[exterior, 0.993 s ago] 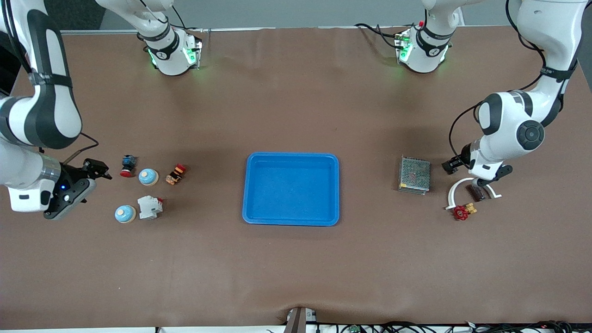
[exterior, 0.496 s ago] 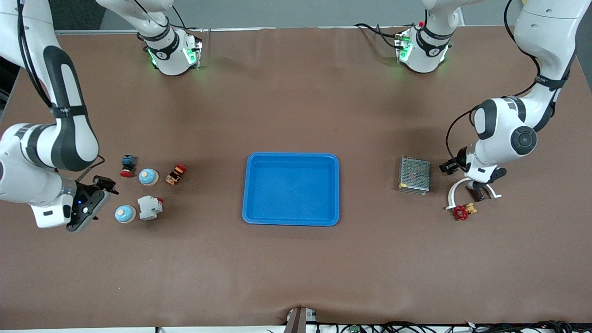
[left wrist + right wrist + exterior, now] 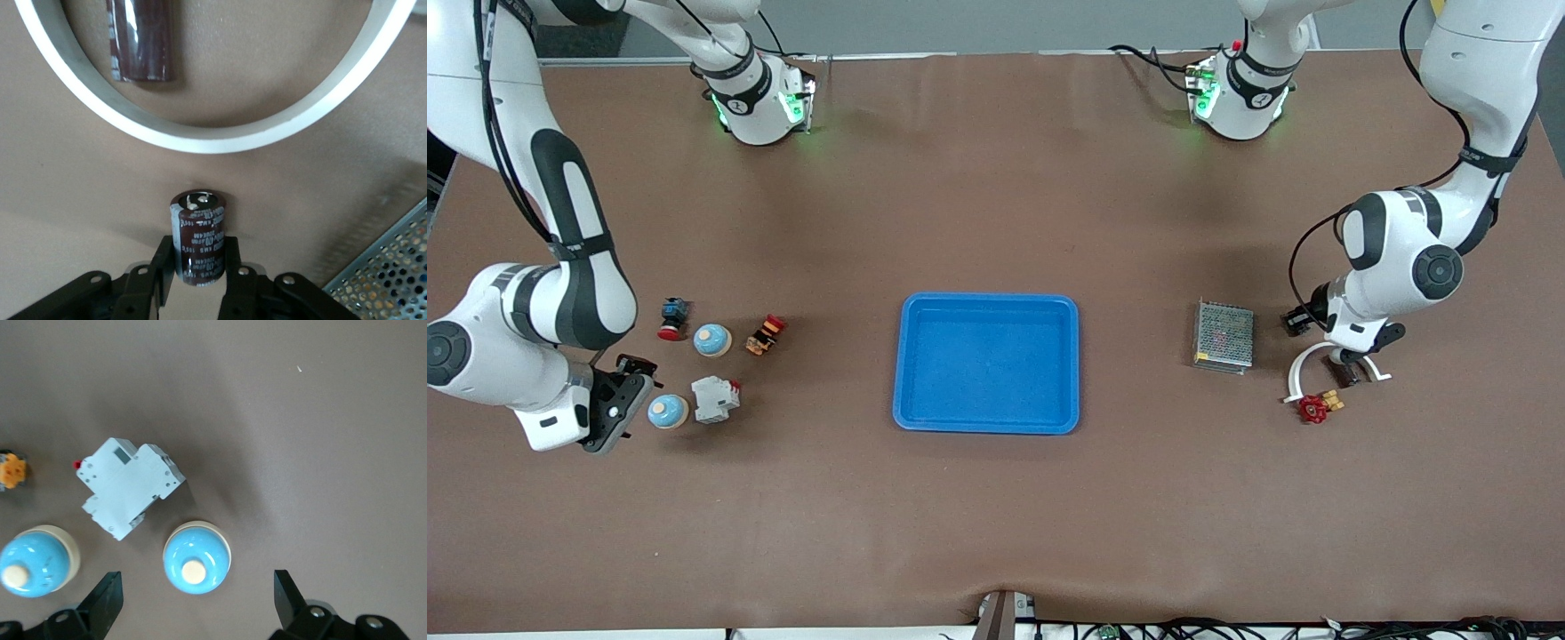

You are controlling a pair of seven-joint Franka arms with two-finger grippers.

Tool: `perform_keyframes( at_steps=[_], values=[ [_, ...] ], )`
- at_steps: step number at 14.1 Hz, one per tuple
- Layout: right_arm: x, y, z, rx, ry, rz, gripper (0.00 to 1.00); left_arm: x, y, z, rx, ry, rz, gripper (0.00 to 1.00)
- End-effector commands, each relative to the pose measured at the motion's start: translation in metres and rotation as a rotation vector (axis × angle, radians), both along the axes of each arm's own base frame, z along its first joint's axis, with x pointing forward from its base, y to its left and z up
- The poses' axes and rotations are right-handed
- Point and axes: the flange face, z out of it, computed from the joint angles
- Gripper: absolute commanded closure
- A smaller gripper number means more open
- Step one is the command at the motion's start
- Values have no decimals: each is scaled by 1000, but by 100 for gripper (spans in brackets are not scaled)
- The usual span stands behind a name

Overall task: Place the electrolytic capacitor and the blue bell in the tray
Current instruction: 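Grasp the small black capacitor with the left gripper while the right gripper lowers, then carry the capacitor to the tray while the right gripper grasps the bell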

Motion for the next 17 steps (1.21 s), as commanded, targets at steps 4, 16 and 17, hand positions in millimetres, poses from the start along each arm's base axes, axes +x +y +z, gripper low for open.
perform_keyframes(
  at_steps=[4,16,17],
  values=[
    [3,-12,-26,1,-5,53,0,29,-10,46,24,-12,-35,100],
    [-19,-20,-68,13,16,64,0,55,-231,107,43,-69,-72,100],
    [-20,-20,-70,13,16,64,0,49,-257,105,40,-67,-77,100]
  ],
)
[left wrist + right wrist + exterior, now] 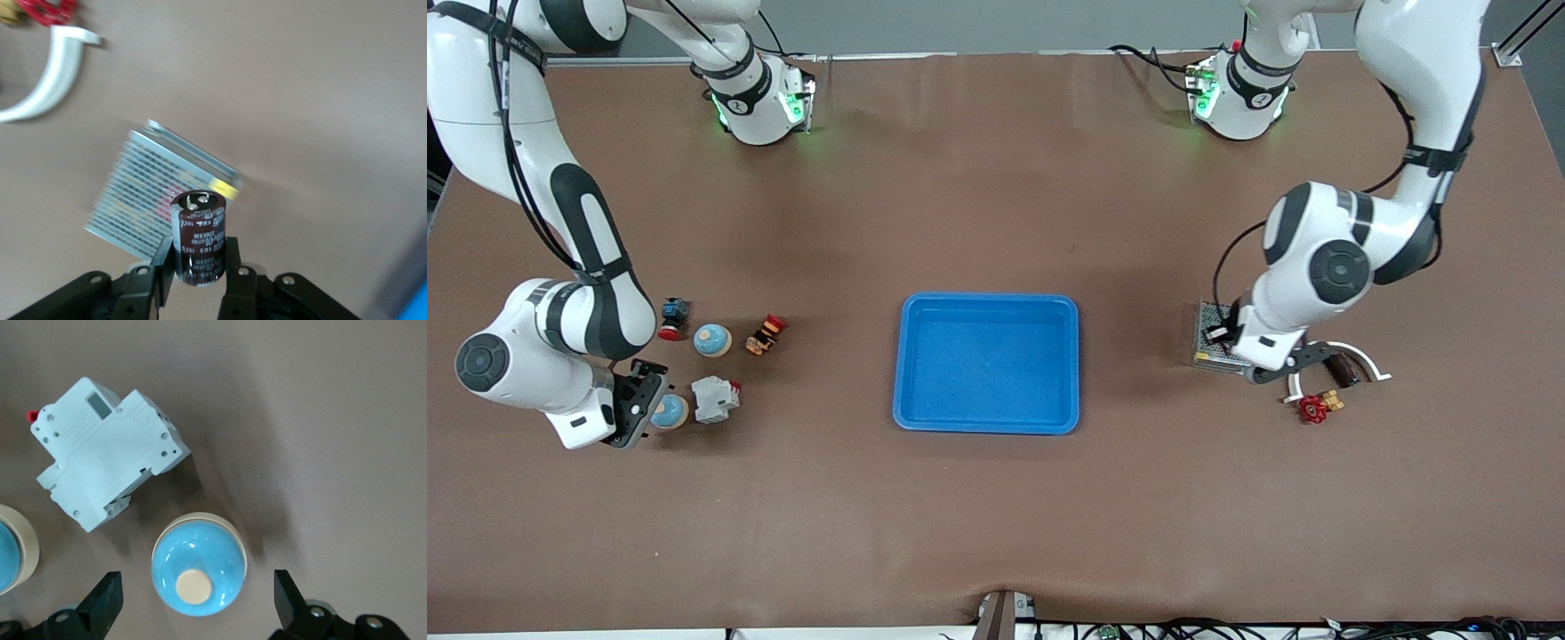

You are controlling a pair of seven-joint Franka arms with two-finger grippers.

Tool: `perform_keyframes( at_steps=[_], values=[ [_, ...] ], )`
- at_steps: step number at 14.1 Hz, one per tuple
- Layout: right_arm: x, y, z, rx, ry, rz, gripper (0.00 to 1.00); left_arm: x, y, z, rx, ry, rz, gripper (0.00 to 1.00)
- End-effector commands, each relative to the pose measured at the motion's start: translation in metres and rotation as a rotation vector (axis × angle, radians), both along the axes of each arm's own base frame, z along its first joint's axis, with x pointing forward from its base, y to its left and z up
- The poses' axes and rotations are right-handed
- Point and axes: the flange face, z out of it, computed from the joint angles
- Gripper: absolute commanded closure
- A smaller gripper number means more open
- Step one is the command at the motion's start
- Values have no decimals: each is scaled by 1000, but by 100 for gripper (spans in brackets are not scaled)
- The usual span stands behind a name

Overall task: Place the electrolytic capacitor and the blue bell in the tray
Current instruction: 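Carry the capacitor to the tray while the right gripper grasps the bell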

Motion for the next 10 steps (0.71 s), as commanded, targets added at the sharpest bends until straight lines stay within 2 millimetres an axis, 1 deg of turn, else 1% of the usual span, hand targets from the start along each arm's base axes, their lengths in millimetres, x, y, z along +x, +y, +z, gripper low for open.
perform_keyframes(
  at_steps=[1,4,6,7,8,9,10],
  values=[
    [-5,-2,-5,13,-5,11,0,-2,-57,-2,11,2,10,100],
    [-6,-1,-8,14,-13,10,0,-13,-115,-19,16,14,72,100],
    [-7,-1,-13,15,-7,9,0,-16,-145,-33,17,25,113,100],
    [-7,-1,-14,17,-7,7,0,-14,-158,-38,15,24,140,100],
    [-6,0,-15,24,-10,-1,0,-14,-171,-39,9,20,168,100],
    [-8,0,-21,28,-3,-4,0,-12,-182,-40,4,15,189,100],
    [-8,-1,-24,28,-4,-6,0,-15,-198,-42,0,14,202,100]
  ],
)
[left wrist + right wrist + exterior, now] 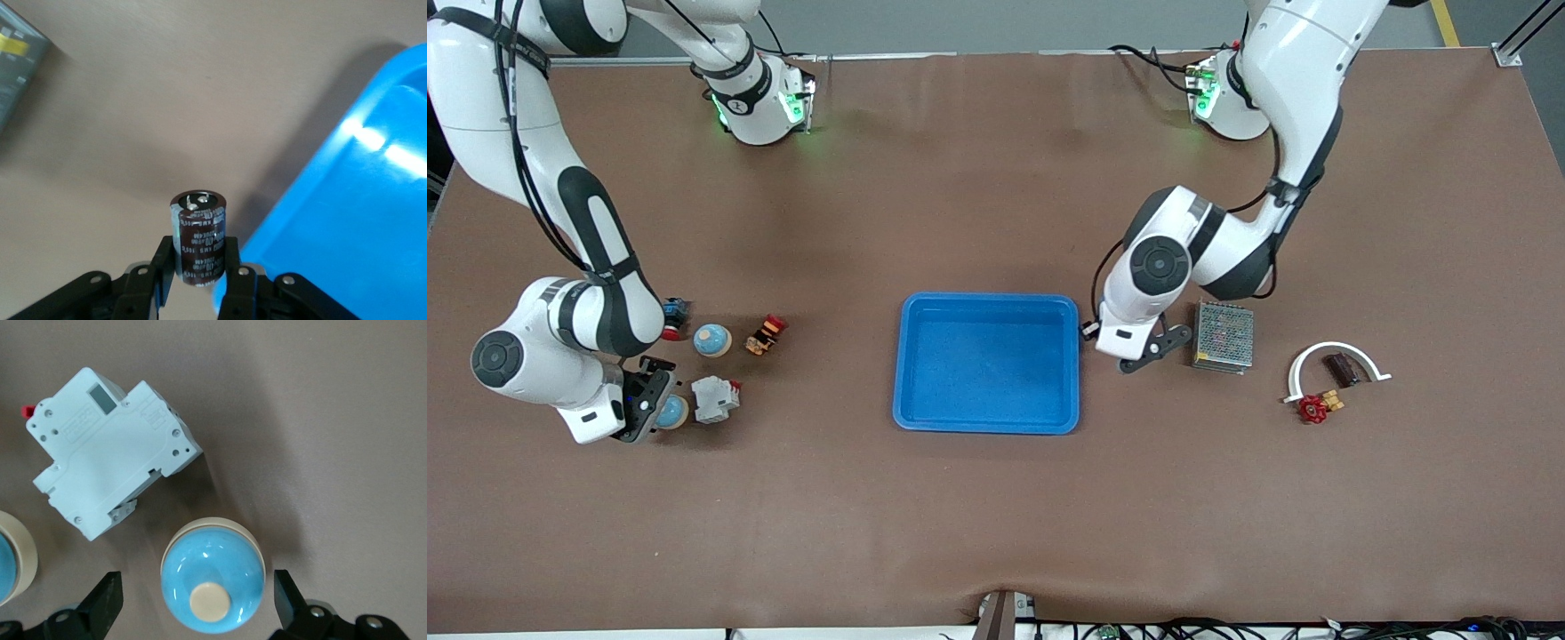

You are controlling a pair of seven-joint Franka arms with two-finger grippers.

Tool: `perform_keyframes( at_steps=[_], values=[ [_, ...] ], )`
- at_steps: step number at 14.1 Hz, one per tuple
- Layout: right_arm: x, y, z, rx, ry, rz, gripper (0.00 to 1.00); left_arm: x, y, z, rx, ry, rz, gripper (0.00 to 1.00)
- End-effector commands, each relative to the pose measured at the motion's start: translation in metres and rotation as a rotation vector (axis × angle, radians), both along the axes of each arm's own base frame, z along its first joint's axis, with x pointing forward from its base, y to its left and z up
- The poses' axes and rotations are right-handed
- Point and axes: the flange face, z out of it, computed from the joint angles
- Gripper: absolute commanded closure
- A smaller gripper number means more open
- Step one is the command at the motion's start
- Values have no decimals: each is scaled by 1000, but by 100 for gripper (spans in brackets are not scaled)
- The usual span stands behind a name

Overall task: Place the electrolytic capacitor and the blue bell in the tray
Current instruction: 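Carry the capacitor to the tray while the right gripper grasps the bell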

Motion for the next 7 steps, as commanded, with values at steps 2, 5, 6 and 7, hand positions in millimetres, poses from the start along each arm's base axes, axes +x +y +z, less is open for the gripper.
perform_keyframes(
  at_steps=[2,5,6,7],
  values=[
    [0,-3,-12,20,-13,0,0,3,-48,-9,0,-6,66,100],
    [-1,-3,-15,22,-9,0,0,-19,-84,-28,0,9,44,100],
    [-1,-3,-16,22,-7,0,0,-22,-88,-34,2,14,42,100],
    [-1,-3,-15,23,-9,-1,0,-21,-91,-38,-5,10,43,100]
  ],
)
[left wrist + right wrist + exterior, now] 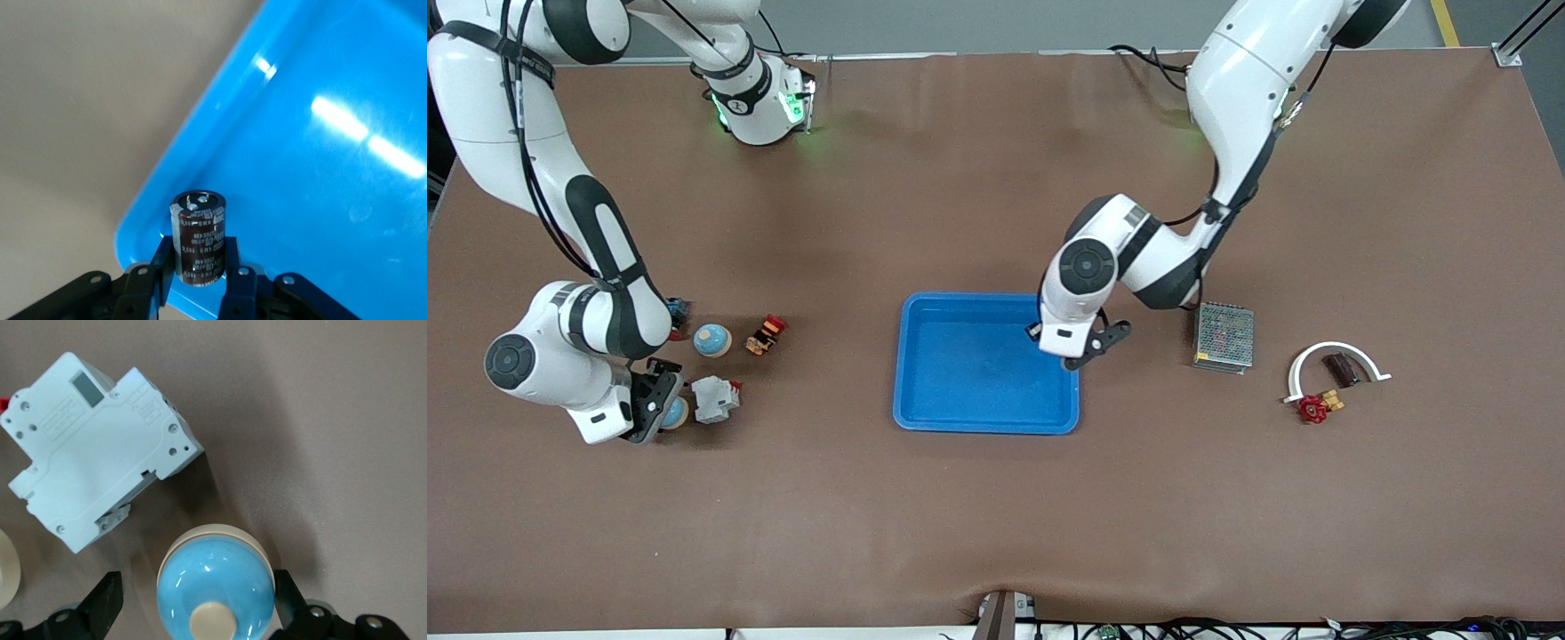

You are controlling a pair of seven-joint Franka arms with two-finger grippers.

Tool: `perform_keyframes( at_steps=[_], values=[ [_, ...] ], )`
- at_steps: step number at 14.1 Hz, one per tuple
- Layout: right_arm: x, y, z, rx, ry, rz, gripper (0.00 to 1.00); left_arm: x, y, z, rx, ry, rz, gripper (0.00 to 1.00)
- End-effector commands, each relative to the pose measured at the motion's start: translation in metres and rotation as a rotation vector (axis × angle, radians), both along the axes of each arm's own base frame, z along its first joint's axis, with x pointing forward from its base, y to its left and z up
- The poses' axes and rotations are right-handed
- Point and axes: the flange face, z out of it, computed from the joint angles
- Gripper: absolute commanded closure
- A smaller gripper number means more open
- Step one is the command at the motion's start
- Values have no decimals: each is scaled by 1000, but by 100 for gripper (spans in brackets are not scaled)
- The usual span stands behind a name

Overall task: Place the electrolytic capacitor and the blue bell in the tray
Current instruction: 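Carry the capacitor to the tray while the right gripper grasps the bell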

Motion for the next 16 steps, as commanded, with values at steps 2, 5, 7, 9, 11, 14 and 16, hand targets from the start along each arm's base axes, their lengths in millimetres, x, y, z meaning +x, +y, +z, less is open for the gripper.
perform_keyframes(
  at_steps=[2,5,7,9,11,14,16],
  values=[
    [0,-3,0,23,-9,-2,0,1,-16,-15,-16,-19,0,100],
    [1,0,0,38,-12,-16,25,2,-15,-20,-16,-22,11,67],
    [0,0,-1,39,-10,-17,41,5,-15,-15,-19,-32,1,0],
    [0,0,-4,40,-7,-17,55,22,-11,12,-39,-68,20,0],
    [0,0,-3,40,-7,-17,55,39,14,41,-18,-74,54,0],
    [4,1,2,39,-16,-17,55,65,61,79,16,-69,95,0],
    [14,2,18,37,-36,-17,55,80,101,96,42,-40,70,0]
  ],
)
